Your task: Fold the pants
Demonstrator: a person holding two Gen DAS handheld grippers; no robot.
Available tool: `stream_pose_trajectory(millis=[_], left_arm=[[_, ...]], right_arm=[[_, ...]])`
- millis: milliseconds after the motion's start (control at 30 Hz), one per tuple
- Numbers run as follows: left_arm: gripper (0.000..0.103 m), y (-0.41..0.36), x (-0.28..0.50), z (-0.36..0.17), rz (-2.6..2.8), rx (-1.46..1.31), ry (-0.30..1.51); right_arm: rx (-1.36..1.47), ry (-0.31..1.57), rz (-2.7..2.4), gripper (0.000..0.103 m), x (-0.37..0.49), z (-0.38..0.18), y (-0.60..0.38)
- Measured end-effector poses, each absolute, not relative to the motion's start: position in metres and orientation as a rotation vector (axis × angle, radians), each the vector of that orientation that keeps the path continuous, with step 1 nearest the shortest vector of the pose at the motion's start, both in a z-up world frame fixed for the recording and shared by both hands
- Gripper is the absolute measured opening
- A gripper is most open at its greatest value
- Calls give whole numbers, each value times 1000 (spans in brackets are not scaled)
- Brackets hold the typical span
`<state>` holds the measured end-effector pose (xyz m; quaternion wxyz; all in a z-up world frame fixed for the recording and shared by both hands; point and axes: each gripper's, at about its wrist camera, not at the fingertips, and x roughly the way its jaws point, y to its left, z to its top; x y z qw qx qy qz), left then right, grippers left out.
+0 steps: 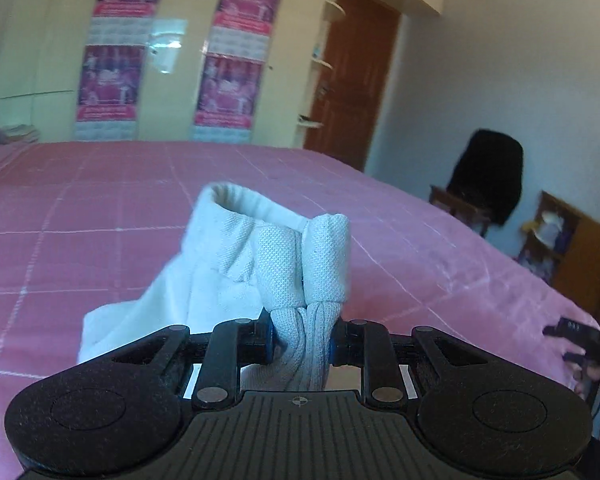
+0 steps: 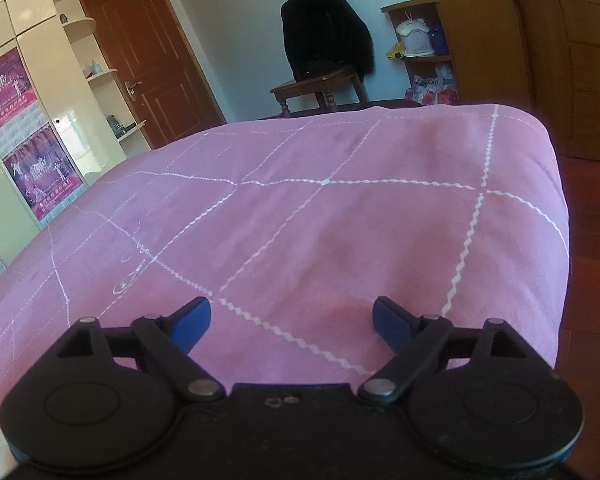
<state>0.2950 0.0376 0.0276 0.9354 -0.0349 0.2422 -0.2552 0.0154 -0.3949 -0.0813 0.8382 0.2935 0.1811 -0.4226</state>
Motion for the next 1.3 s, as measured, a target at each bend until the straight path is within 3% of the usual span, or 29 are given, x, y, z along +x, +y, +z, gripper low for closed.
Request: stream_pose_trajectory(millis=[167, 433, 500, 533, 567, 700, 967, 1167, 1300], left_arm=[[23, -41, 286, 20, -567, 111, 578], [27, -101, 251, -5, -619, 320, 641], [54, -113, 245, -13, -681, 341, 677], [81, -115, 244, -13, -727, 313, 691], [96, -118, 242, -16, -763, 283, 694], [98, -108, 234, -4, -783, 114, 641], [98, 24, 194, 34, -457, -135, 461], [98, 161, 133, 14, -109, -232, 470], [98, 186, 102, -21, -69, -218, 536]], right_arm=[[642, 373, -879, 90, 15, -81, -396], [676, 356, -858, 92, 13, -82, -401], [681, 354, -856, 92, 13, -82, -400], [682, 353, -856, 92, 13, -82, -400], [683, 352, -857, 92, 13, -82, -399], [689, 342, -857, 92, 11, -82, -399], [723, 264, -861, 92, -11, -77, -393], [698, 233, -864, 92, -18, -69, -379], [660, 254, -861, 92, -11, -68, -373]])
